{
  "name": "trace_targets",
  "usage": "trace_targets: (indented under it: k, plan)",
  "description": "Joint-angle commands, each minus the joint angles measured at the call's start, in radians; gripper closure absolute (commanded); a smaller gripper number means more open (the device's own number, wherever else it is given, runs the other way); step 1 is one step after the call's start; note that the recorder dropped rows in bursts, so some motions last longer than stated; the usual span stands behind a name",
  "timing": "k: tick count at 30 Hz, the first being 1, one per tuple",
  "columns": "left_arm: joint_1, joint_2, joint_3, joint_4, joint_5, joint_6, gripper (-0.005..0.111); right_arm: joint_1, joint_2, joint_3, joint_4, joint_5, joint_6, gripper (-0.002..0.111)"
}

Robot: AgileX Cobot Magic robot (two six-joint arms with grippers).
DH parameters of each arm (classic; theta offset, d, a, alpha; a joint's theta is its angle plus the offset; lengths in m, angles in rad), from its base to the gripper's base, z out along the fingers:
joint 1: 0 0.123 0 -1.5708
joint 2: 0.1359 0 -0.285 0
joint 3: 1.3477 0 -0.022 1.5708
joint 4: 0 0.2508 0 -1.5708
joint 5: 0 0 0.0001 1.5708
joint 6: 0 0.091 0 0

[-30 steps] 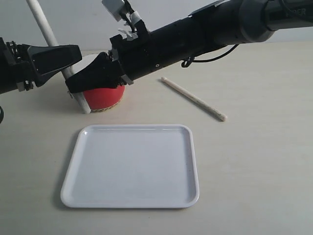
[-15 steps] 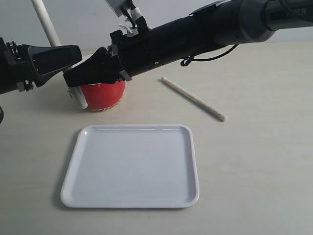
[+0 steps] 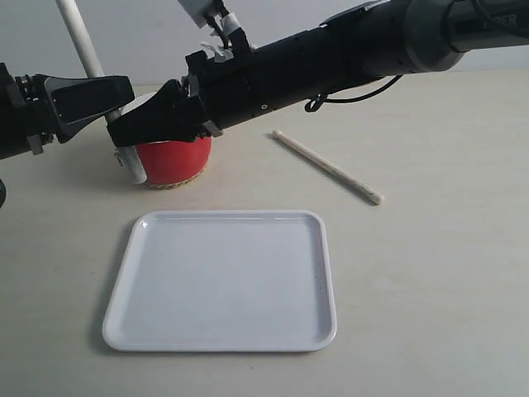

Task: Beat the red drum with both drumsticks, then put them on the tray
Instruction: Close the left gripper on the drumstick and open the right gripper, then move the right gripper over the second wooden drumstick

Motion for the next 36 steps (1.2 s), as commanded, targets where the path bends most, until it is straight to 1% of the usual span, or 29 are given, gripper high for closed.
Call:
trace_targets:
  k: [1,5,7,8,11,12,15,17,19,25,28,30,36]
  plan:
    - [-0.004,0.002,-0.007,-0.011,0.004,0.013,0.107,0.001,-0.004,0.003,0.014,0.01,0.007,0.108]
    - [-0.004,0.002,-0.007,-0.011,0.004,0.013,0.107,0.001,-0.004,0.003,0.014,0.01,0.007,0.108]
    - [-0.004,0.002,-0.007,-0.011,0.004,0.013,0.107,0.001,-0.004,0.003,0.014,0.01,0.007,0.105]
    - [-0.004,0.002,-0.007,-0.011,0.004,0.013,0.107,0.001,-0.004,0.003,0.014,0.01,0.007,0.102]
    - [-0.004,0.002,-0.007,-0.011,0.004,0.013,0.107,0.001,-0.004,0.003,0.014,0.01,0.007,0.087]
    - [-0.004,0.002,-0.007,-0.011,0.004,0.013,0.107,0.001,-0.004,0.003,0.014,0.01,0.007,0.078]
    - [-0.004,0.002,-0.007,-0.011,0.004,0.013,0.107,0.001,-0.004,0.003,0.014,0.01,0.007,0.058]
    - [-0.004,0.002,-0.007,-0.011,0.004,0.011,0.107,0.001,-0.004,0.003,0.014,0.01,0.007,0.048]
    - [-0.004,0.002,-0.007,-0.011,0.01,0.011,0.107,0.001,-0.004,0.003,0.014,0.01,0.007,0.041]
    - [-0.004,0.002,-0.007,-0.008,0.043,0.005,0.107,-0.004,-0.013,0.003,-0.011,0.01,0.007,0.04]
    - [-0.004,0.002,-0.007,-0.008,0.048,0.005,0.107,-0.027,-0.033,0.003,-0.08,0.01,0.03,0.04]
    - [-0.004,0.002,-0.007,-0.008,0.05,0.003,0.107,-0.052,-0.052,0.003,-0.132,0.01,0.055,0.04]
    - [-0.004,0.001,-0.007,-0.005,0.071,0.001,0.107,-0.17,-0.119,0.003,-0.285,0.01,0.142,0.041]
